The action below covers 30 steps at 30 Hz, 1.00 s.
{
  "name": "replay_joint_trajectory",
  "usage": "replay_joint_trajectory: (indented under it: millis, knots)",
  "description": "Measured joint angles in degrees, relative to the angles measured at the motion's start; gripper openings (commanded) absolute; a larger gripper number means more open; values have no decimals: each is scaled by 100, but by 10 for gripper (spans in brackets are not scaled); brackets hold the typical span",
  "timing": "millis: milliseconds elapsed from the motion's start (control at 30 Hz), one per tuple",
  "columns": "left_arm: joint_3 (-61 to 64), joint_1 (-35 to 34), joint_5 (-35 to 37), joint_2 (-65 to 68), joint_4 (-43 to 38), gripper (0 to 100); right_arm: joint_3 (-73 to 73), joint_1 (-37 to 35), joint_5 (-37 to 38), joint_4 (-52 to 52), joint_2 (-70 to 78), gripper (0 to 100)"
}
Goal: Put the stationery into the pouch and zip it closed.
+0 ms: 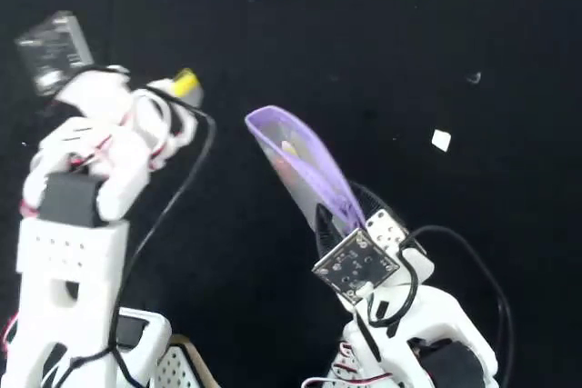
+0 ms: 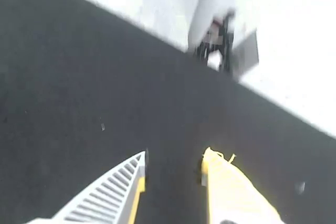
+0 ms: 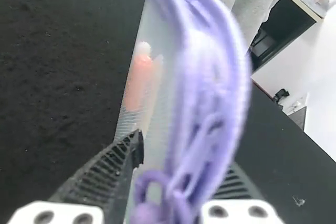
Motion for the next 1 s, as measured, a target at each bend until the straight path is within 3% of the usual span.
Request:
replay_joint_trajectory:
  millis: [500,700,867,1000]
  knots:
    - [255,-703,-721,-79,-668,186,88,26,0,-475,0,11]
    - [1160,-941,-1415,-79,-1064,185,273,35,18,-1424,0,11]
    - [2040,-1424,-1495,-79,-1442,184,862,-53,-167,-2541,9,11]
    - [2804,-1565,-1503,-105,-1890,185,1222,-519,-466,-3455,185,11]
